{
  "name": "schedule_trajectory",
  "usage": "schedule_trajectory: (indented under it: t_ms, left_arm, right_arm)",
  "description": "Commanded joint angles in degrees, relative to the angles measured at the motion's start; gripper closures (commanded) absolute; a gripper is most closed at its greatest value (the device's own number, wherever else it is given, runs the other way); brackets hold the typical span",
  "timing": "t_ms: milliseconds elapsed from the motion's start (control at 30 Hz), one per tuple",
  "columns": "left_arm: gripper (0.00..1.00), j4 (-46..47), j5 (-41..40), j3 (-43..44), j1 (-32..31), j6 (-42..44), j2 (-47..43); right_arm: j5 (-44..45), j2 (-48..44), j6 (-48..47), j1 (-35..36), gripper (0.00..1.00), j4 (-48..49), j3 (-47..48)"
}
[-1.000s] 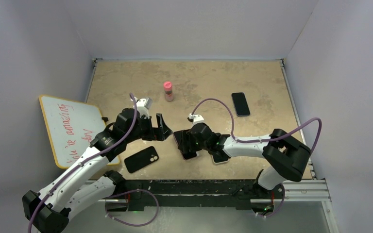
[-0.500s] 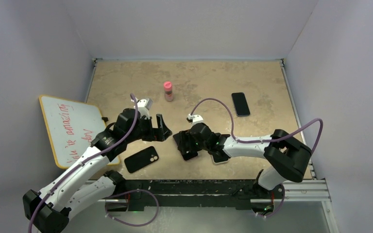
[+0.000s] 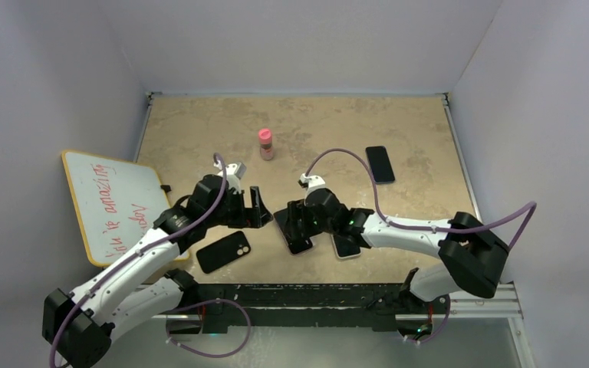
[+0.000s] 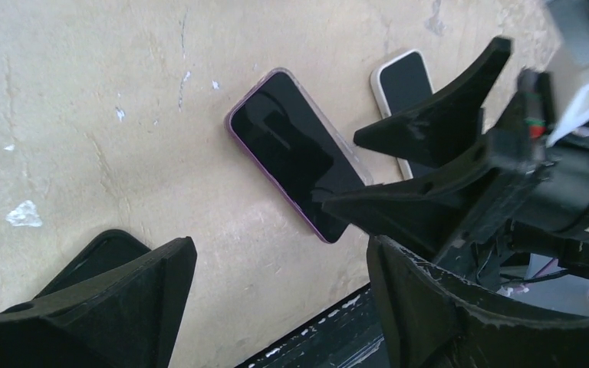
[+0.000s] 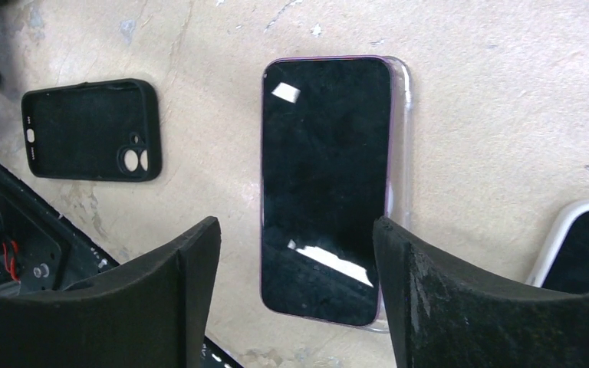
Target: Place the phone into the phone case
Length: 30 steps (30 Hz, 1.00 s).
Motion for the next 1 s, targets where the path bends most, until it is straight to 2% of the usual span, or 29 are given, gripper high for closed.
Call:
schedule_trajectory:
  t_ms: [0,200,400,567,733,967]
  left_arm:
    - [0.16,6.1,4.1,-2.6,0.2,-2.7,4.2]
    - [0.20,17.7,13.5,-7.2,0.1,-6.4,11.6]
    - [0.24,23.5,14.7,-9.2,0.1,-7.6,17.7]
    - [0.30,29.4,19.6,-9.4,0.1,-9.0,25.0]
    - [0.33,28.9,17.9,-8.2,0.1,-8.0,26.8]
    - [0.42,21.5,13.9,-4.0,0.2,-4.3,28.9]
  right_arm:
    - [-1.1,-1.6,-0.5,-2.8,0.29,-2.9,0.8]
    - [-6.6,-1.3,-0.9,-6.9,0.31,-1.3,-1.7]
    - [-10.6,0.0,-1.1,-8.0,0.36,1.5,-3.9]
    - [-12.1,2.6,-3.6,-8.0,0.37,3.2,-3.8]
    - [-15.8,4.6,-2.4,-7.9,0.41,4.5,-3.6]
    - [-22.0,6.1,4.9,-7.4,0.56,12.4,-6.1]
